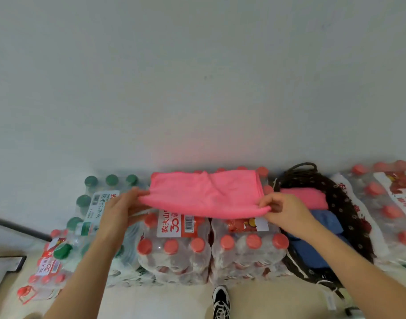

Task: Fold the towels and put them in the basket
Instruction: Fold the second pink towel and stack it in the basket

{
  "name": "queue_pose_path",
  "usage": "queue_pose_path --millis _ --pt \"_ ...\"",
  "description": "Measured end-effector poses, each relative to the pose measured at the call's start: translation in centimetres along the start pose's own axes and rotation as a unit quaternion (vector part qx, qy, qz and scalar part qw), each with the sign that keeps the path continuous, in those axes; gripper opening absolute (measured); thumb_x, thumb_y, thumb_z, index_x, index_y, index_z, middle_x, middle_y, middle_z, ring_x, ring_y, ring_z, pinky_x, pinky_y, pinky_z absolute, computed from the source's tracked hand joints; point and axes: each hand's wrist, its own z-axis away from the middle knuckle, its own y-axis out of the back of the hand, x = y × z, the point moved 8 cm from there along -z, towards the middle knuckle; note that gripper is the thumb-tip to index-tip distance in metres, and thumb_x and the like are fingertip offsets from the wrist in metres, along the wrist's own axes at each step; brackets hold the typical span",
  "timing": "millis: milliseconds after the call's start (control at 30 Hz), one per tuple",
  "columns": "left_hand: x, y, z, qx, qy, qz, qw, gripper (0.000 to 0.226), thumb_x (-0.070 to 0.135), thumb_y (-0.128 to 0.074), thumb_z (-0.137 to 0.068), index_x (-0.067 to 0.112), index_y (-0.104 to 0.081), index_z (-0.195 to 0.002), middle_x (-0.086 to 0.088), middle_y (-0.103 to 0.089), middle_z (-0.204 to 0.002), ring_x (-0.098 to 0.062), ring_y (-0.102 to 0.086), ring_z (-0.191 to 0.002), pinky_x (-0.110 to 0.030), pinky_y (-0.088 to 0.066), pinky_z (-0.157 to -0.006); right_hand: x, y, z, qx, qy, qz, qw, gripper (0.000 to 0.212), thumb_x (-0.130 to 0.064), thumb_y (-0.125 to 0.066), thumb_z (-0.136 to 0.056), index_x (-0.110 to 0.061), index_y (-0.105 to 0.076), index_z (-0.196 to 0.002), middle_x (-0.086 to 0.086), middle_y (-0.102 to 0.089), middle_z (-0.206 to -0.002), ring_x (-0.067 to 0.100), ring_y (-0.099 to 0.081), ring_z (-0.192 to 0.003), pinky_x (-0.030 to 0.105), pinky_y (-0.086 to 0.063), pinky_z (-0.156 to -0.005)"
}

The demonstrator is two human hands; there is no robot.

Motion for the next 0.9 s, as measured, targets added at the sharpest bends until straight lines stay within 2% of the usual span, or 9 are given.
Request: queue_pose_path --millis 67,133,267,367,433,500,633,733,900 --pt "-2.7 0.5 0.7 0.058 0.031 -0.027 0.997 0.014 0.021 -0.063 -0.09 0.011 -0.073 -0.087 -0.011 -0.071 -0.082 -0.025 -0.069 -0.075 -0.028 -0.055 -0.058 1.2 -0.8 0.8 0.03 0.025 0.053 0.998 0.033 0.009 -0.069 -0.076 -0.024 -0.067 -0.074 -0.014 -0.069 -0.093 -0.016 -0.06 -0.088 0.011 -0.05 -0.084" --pt "-3.2 1.1 1.0 0.095 -0.003 -0.1 0.991 0.005 0.01 -0.07 -0.084 0.013 -0.072 -0.081 -0.007 -0.07 -0.076 -0.022 -0.064 -0.068 -0.026 -0.051 -0.054 0.7 -0.9 1.3 0.061 0.072 0.122 0.988 0.027 0.007 -0.069 -0.075 -0.02 -0.068 -0.078 -0.013 -0.068 -0.096 -0.015 -0.058 -0.089 0.003 -0.043 -0.08" --pt "-3.0 1.0 2.3 0.094 -0.03 -0.188 0.977 0.011 0.002 -0.065 -0.082 0.012 -0.065 -0.087 -0.007 -0.068 -0.062 -0.027 -0.066 -0.051 -0.025 -0.05 -0.046 -0.1 -1.2 3.1 0.078 0.149 0.212 0.963 0.027 0.01 -0.07 -0.069 -0.015 -0.065 -0.076 -0.01 -0.066 -0.098 0.01 -0.06 -0.096 0.024 -0.045 -0.086" --pt "-3.5 0.8 3.5 0.073 -0.026 -0.265 0.961 0.015 0.007 -0.058 -0.083 0.02 -0.057 -0.09 -0.005 -0.068 -0.061 -0.019 -0.067 -0.052 -0.031 -0.047 -0.053 0.8 -1.1 3.9 0.04 0.114 0.217 0.969 0.033 0.009 -0.071 -0.068 -0.023 -0.066 -0.078 -0.014 -0.065 -0.102 0.01 -0.058 -0.101 0.029 -0.044 -0.092" --pt "-2.8 1.2 3.6 0.089 -0.077 -0.361 0.925 0.018 0.009 -0.059 -0.08 0.021 -0.059 -0.093 0.001 -0.064 -0.066 -0.016 -0.061 -0.062 -0.031 -0.042 -0.057 1.3 -0.9 3.9 -0.011 0.062 0.2 0.978 0.036 0.001 -0.07 -0.072 -0.031 -0.068 -0.09 -0.02 -0.063 -0.11 0.001 -0.053 -0.107 0.025 -0.04 -0.096" --pt "-1.5 1.0 2.8 0.106 -0.129 -0.397 0.903 0.02 0.011 -0.06 -0.08 0.019 -0.064 -0.098 0.003 -0.06 -0.078 -0.015 -0.056 -0.071 -0.03 -0.04 -0.061 1.0 -0.7 3.3 -0.031 0.024 0.177 0.983 0.036 -0.005 -0.068 -0.08 -0.035 -0.065 -0.1 -0.023 -0.062 -0.108 -0.003 -0.053 -0.103 0.019 -0.04 -0.09" --pt "-0.5 -1.2 -0.2 0.088 -0.13 -0.393 0.906 0.026 0.024 -0.059 -0.088 0.018 -0.065 -0.112 0.001 -0.064 -0.101 -0.015 -0.059 -0.087 -0.03 -0.044 -0.073 -0.8 0.2 0.0 0.075 0.002 0.169 0.983 0.023 -0.009 -0.061 -0.086 -0.025 -0.065 -0.103 -0.006 -0.066 -0.097 0.013 -0.061 -0.09 0.03 -0.048 -0.08" --pt "-1.2 -2.1 -2.0 0.087 -0.093 -0.395 0.91 0.034 0.025 -0.061 -0.085 0.014 -0.061 -0.118 -0.006 -0.062 -0.11 -0.025 -0.058 -0.1 -0.035 -0.045 -0.084 -0.3 -0.7 -2.2 0.096 -0.047 0.181 0.978 0.027 -0.016 -0.056 -0.09 -0.016 -0.063 -0.116 0.003 -0.066 -0.102 0.022 -0.059 -0.097 0.038 -0.048 -0.084" --pt "-1.7 -2.6 -2.5 0.1 -0.072 -0.374 0.919 0.037 0.024 -0.064 -0.082 0.016 -0.06 -0.117 -0.003 -0.063 -0.107 -0.024 -0.058 -0.097 -0.039 -0.048 -0.084 0.5 -0.8 -3.6 0.147 -0.094 0.165 0.971 0.031 -0.029 -0.06 -0.087 -0.014 -0.063 -0.114 0.004 -0.065 -0.107 0.023 -0.059 -0.099 0.027 -0.038 -0.073"
